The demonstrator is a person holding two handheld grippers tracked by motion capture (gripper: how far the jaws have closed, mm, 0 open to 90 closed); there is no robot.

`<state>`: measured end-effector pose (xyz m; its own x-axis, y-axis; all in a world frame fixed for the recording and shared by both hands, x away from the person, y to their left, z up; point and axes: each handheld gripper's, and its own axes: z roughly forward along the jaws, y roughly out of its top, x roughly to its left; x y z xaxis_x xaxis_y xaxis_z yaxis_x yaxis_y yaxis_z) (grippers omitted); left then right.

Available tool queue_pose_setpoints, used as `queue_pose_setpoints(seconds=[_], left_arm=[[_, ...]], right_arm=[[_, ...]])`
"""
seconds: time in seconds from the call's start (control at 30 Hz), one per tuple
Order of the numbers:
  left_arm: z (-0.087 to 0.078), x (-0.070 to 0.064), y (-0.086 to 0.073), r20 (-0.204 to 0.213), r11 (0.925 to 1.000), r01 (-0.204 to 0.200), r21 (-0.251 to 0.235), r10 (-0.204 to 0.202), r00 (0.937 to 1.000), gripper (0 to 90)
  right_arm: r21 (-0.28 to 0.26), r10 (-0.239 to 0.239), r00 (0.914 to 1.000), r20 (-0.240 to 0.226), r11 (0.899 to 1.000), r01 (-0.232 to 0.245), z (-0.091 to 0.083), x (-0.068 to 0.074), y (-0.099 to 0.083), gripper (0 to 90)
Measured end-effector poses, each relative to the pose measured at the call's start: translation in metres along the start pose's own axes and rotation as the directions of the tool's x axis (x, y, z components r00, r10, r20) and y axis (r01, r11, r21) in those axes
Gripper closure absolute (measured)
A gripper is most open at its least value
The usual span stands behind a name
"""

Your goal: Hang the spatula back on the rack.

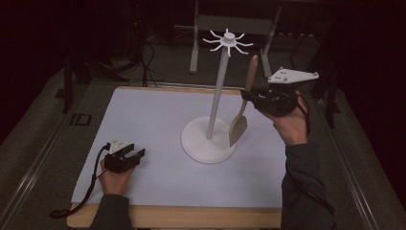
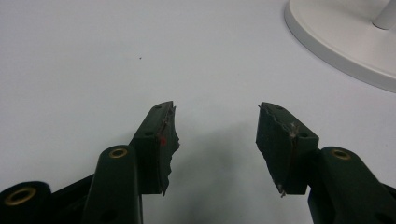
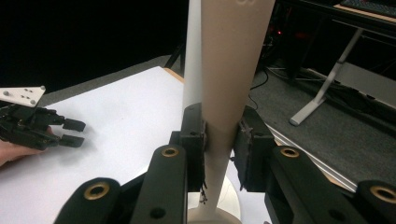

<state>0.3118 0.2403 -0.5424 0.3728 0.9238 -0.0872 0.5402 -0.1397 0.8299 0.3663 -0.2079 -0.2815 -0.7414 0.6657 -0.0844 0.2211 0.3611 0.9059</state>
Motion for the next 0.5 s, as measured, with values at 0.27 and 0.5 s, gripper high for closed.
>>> queue_pose_setpoints(seconds=[0.27,0.5], left_arm=[[0.0,0.0,0.0,0.0,1.0,0.001,-0.001,-0.001,1.0,47.3],[0.0,0.0,0.0,0.0,1.0,0.001,-0.001,-0.001,1.0,47.2]], right_arm=[[-0.001,-0.007,0.9998,-0.017,1.0,0.007,0.004,0.003,0.007,75.2],[0.007,0.002,0.9998,-0.017,1.0,-0.002,0.009,0.003,0.012,75.2]])
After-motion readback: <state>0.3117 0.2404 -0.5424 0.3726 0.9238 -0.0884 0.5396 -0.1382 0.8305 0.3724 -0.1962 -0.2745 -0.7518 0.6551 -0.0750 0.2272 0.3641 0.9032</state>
